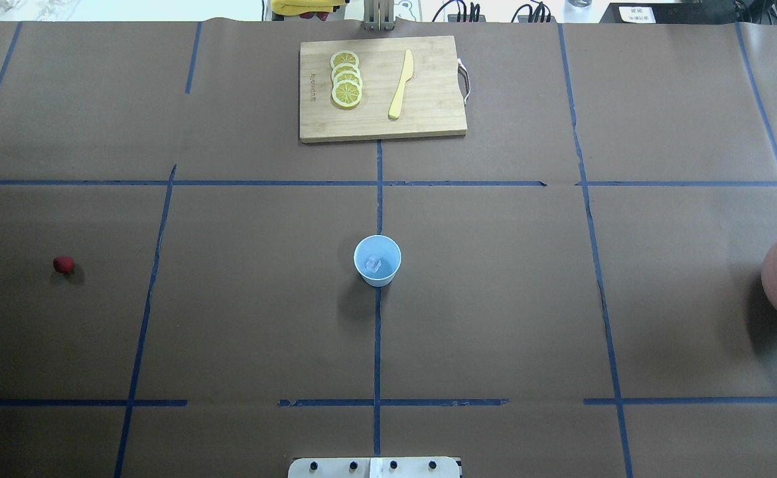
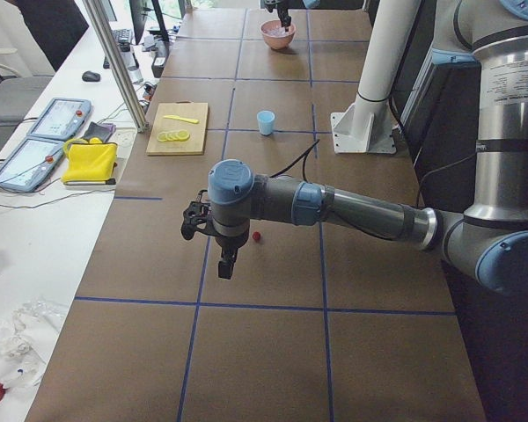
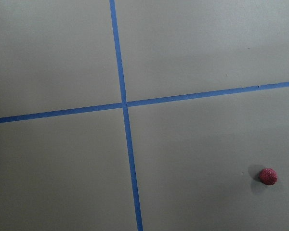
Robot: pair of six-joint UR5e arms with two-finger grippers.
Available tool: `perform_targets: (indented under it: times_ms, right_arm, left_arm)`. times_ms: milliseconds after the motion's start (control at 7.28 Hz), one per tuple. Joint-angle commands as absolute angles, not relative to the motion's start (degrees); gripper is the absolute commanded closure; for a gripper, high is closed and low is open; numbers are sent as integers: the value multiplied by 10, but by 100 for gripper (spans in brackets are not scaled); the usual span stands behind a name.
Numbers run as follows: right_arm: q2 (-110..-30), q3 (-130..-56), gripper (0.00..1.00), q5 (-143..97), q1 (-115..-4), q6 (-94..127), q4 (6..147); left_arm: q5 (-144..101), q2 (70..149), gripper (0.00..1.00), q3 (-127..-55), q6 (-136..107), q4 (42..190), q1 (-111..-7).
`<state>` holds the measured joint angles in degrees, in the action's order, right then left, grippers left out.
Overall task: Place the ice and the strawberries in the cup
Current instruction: 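Lower the right gripper into the pink bowl of ice cubes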
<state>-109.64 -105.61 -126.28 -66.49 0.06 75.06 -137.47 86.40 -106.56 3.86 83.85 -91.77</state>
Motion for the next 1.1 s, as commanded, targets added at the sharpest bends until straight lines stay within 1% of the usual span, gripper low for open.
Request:
perform_targets:
  times_ms: [0, 962]
  right_arm:
    - [-1096, -1051, 45, -1263, -663, 1, 751]
    - [-1092, -1050, 47, -1263, -656, 1, 751]
  left_arm:
    - [-1375, 864, 0, -1065, 38, 838, -918]
    - [-1375, 864, 0, -1069, 33, 838, -918]
